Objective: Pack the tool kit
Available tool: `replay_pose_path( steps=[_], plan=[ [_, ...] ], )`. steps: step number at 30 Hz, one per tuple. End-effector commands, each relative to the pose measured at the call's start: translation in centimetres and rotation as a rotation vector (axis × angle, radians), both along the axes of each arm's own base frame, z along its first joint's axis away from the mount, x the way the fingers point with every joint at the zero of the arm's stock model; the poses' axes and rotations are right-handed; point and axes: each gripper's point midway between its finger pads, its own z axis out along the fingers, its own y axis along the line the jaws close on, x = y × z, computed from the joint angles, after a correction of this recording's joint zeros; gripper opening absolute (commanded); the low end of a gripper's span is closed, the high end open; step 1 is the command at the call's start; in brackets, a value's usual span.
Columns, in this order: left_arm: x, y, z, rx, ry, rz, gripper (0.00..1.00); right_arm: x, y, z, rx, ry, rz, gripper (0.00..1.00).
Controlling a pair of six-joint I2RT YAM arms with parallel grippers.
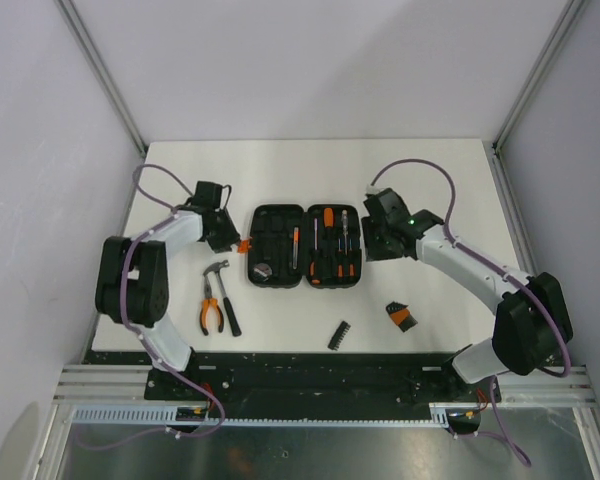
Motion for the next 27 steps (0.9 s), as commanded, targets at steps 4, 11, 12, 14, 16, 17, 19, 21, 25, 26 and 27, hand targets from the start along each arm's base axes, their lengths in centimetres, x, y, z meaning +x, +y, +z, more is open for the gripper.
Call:
replay_pose_path(
  steps=[4, 11, 12, 14, 16, 17, 19, 21, 25, 26, 27],
  plan=[
    [0.0, -3.3, -1.2, -0.082, 0.046, -0.072, 0.32, 0.3, 2.3, 1.6, 0.006, -0.104, 0.11, 0.42],
    [-0.9, -7.5, 0.3, -0.121, 0.02, -0.184, 0.3, 0.7, 3.3, 1.3, 0.036, -0.107, 0.137, 0.42],
    [-0.9, -8.1, 0.6, -0.125, 0.014, -0.199, 0.3, 0.8, 3.5, 1.1, 0.037, -0.106, 0.142, 0.42],
    [-0.9, -9.2, 1.0, -0.134, 0.005, -0.223, 0.3, 1.0, 3.7, 1.0, 0.042, -0.106, 0.15, 0.42],
    [-0.7, -9.8, 1.3, -0.129, -0.004, -0.236, 0.3, 1.2, 4.0, 0.9, 0.049, -0.111, 0.159, 0.42],
    [-0.5, -9.8, 1.4, -0.121, -0.01, -0.226, 0.31, 1.4, 4.1, 1.0, 0.054, -0.113, 0.162, 0.42],
    [-0.3, -9.0, 1.6, -0.09, -0.025, -0.192, 0.33, 1.6, 4.2, 1.0, 0.064, -0.118, 0.164, 0.42],
    [-0.4, -7.9, 2.3, -0.054, -0.048, -0.154, 0.37, 1.8, 4.3, 1.2, 0.072, -0.129, 0.164, 0.42],
    [-1.0, -4.9, 4.7, 0.032, -0.112, -0.078, 0.55, 2.2, 5.6, 1.8, 0.112, -0.148, 0.197, 0.44],
    [-1.2, -4.3, 5.3, 0.049, -0.125, -0.062, 0.59, 2.2, 6.2, 1.9, 0.122, -0.151, 0.211, 0.44],
    [-1.6, -3.5, 6.0, 0.062, -0.135, -0.044, 0.63, 2.3, 6.8, 2.2, 0.127, -0.158, 0.229, 0.45]
  ],
)
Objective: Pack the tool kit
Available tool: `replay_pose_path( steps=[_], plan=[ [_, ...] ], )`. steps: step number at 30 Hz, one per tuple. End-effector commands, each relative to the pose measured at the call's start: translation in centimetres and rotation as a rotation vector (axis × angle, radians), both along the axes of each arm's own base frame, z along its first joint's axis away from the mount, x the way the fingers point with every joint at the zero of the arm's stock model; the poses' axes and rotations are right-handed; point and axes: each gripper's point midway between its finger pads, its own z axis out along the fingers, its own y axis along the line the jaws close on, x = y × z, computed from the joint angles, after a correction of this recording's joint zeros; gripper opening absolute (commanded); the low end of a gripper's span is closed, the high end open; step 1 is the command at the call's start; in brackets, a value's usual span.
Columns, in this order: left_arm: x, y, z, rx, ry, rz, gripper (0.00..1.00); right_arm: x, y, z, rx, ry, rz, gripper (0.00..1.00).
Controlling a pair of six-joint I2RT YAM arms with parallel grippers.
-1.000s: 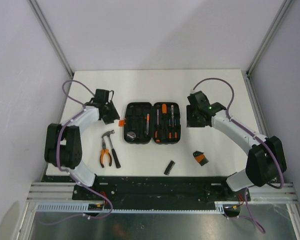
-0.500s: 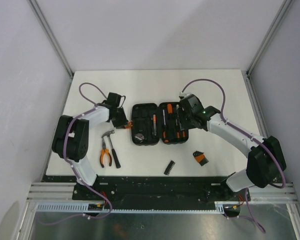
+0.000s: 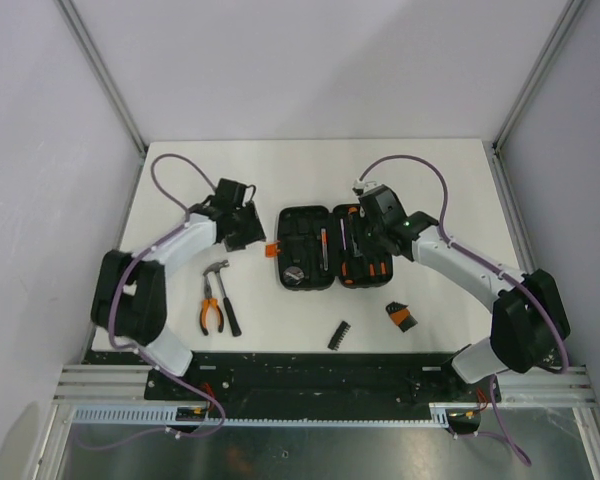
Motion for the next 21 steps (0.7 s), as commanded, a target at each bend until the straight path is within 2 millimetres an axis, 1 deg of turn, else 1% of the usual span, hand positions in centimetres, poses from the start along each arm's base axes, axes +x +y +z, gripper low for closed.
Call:
replay_pose_path(
  steps=[1, 3, 5, 6, 8, 9, 11, 13, 15, 16, 18, 19, 20, 21],
  plan=[
    [-0.4, 3.7, 5.0, 0.074, -0.13, 0.115, 0.66, 1.1, 3.0, 1.5, 0.053, -0.058, 0.079, 0.46],
    [-1.1, 5.0, 6.4, 0.08, -0.147, 0.15, 0.7, 1.0, 4.5, 1.8, 0.053, -0.066, 0.119, 0.49],
    [-1.8, 6.4, 7.8, 0.083, -0.172, 0.187, 0.75, 0.7, 6.2, 2.2, 0.055, -0.073, 0.167, 0.55],
    [-2.1, 7.0, 8.7, 0.087, -0.195, 0.203, 0.79, 0.4, 7.0, 2.2, 0.058, -0.076, 0.19, 0.58],
    [-2.6, 8.4, 10.5, 0.107, -0.252, 0.233, 0.91, -0.3, 9.0, 2.0, 0.064, -0.085, 0.243, 0.65],
    [-2.8, 8.9, 11.5, 0.117, -0.285, 0.247, 0.96, -0.6, 10.1, 1.9, 0.065, -0.088, 0.267, 0.68],
    [-3.4, 10.1, 13.9, 0.126, -0.361, 0.28, 0.98, -1.6, 12.5, 1.8, 0.064, -0.098, 0.308, 0.74],
    [-3.9, 11.2, 16.1, 0.13, -0.431, 0.318, 0.99, -2.2, 14.9, 1.9, 0.08, -0.11, 0.329, 0.88],
    [-4.5, 12.0, 18.4, 0.123, -0.496, 0.337, 0.99, -2.7, 17.3, 2.1, 0.104, -0.113, 0.335, 0.94],
    [-4.9, 12.3, 19.5, 0.119, -0.529, 0.344, 0.99, -2.9, 18.5, 2.1, 0.113, -0.118, 0.343, 0.95],
    [-5.7, 12.7, 21.2, 0.109, -0.583, 0.359, 1.0, -3.2, 21.0, 1.6, 0.113, -0.129, 0.366, 0.92],
    [-6.1, 12.8, 22.0, 0.102, -0.609, 0.363, 0.99, -3.2, 22.2, 1.2, 0.106, -0.131, 0.38, 0.88],
    [-6.6, 12.9, 22.7, 0.096, -0.632, 0.367, 0.99, -3.4, 23.5, 0.8, 0.101, -0.126, 0.399, 0.83],
    [-7.0, 13.0, 23.4, 0.09, -0.652, 0.37, 0.99, -3.7, 24.8, 0.2, 0.091, -0.114, 0.421, 0.75]
  ],
)
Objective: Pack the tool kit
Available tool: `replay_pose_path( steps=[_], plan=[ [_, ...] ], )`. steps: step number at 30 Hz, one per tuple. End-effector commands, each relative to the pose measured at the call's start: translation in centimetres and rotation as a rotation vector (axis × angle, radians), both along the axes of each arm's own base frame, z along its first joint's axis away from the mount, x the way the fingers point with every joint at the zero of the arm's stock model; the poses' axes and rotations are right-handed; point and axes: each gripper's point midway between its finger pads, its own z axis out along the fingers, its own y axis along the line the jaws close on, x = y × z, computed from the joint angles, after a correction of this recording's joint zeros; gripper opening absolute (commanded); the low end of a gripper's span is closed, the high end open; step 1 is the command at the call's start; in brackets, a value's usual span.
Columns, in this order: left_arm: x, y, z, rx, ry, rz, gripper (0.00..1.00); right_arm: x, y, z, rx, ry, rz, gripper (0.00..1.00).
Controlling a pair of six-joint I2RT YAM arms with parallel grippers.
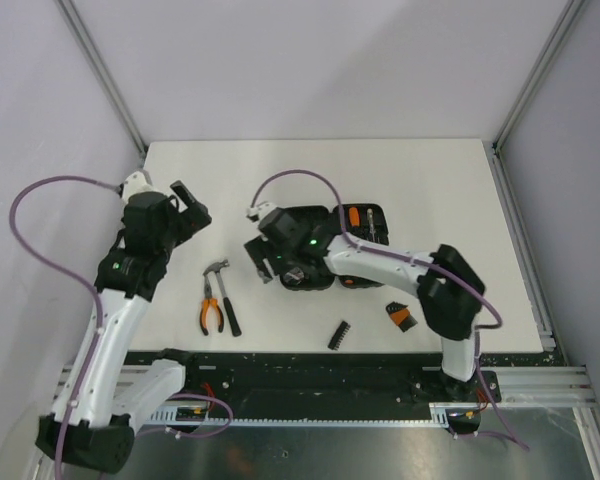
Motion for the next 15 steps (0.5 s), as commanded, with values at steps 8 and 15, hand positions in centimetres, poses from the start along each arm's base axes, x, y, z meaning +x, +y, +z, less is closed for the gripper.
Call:
replay_pose_path(
  steps=[8, 15],
  plan=[
    [-3.5, 1.5, 6.3, 0.029, -0.175, 0.008, 0.99, -0.9, 10.6, -3.8, -0.033, 0.015, 0.103, 0.43],
    [-4.2, 1.4, 6.4, 0.028, -0.177, -0.001, 0.99, -3.1, 12.7, -5.2, -0.045, 0.011, 0.213, 0.47]
  ],
)
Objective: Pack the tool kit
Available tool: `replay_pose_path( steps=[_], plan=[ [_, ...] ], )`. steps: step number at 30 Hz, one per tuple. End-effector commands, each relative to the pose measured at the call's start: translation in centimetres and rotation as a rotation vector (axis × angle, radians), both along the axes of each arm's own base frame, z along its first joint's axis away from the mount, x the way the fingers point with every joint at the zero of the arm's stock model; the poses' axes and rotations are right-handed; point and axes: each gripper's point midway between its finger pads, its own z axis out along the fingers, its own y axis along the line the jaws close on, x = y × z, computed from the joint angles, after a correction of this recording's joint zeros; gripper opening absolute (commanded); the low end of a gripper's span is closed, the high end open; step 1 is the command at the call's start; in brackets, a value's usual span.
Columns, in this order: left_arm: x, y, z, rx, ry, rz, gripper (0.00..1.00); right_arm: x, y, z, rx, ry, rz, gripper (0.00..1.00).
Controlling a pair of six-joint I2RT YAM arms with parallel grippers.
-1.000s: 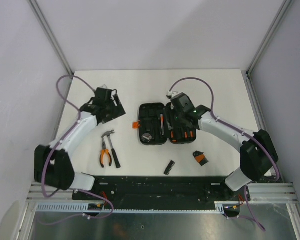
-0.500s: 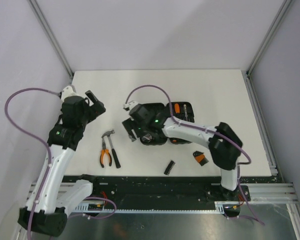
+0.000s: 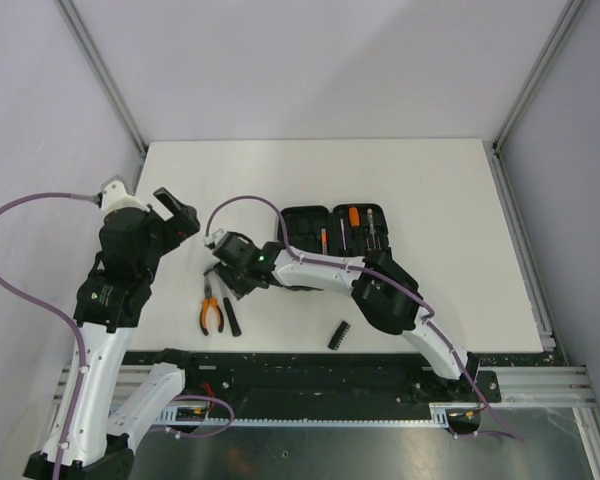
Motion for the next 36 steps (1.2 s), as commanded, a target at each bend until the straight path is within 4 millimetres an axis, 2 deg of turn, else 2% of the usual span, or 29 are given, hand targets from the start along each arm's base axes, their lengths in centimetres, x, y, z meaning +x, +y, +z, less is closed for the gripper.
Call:
replay_pose_path(
  steps=[1, 6, 10, 15, 27, 28, 30, 31, 33, 36],
  plan=[
    [-0.5, 0.4, 1.6, 0.019, -0.036, 0.0, 0.99, -0.9, 2.4, 1.9, 0.051, -0.028, 0.077, 0.48],
    [-0.6, 0.2, 2.0, 0.025, -0.04, -0.016, 0.99, -2.6, 3.3, 2.1, 0.057, -0.04, 0.135, 0.62],
    [-0.6, 0.0, 1.7, 0.025, -0.031, -0.031, 0.99, -3.3, 3.5, 0.8, -0.006, -0.069, 0.127, 0.63],
    [-0.6, -0.2, 1.1, 0.027, -0.02, -0.042, 0.99, -2.6, 2.4, -1.0, -0.111, -0.087, 0.057, 0.53],
    [-0.8, -0.1, 1.2, 0.029, -0.026, -0.041, 0.99, -3.0, 1.3, -3.6, -0.185, -0.056, 0.036, 0.39],
    [-0.8, -0.1, 1.2, 0.028, -0.025, -0.042, 0.99, -2.9, 1.2, -3.7, -0.194, -0.055, 0.035, 0.34],
    [-0.8, -0.2, 1.2, 0.024, -0.025, -0.042, 1.0, -2.8, 0.9, -3.8, -0.2, -0.048, 0.029, 0.12],
    [-0.7, -0.2, 1.3, 0.021, -0.025, -0.041, 0.99, -2.7, 0.9, -3.6, -0.196, -0.04, 0.024, 0.06],
    [-0.6, -0.3, 1.5, 0.009, -0.029, -0.04, 0.99, -2.2, 0.6, -3.1, -0.178, -0.023, 0.006, 0.01],
    [-0.3, -0.6, 2.1, -0.007, -0.035, -0.048, 0.99, -1.1, 0.3, -1.2, -0.094, 0.026, -0.013, 0.0]
  ],
)
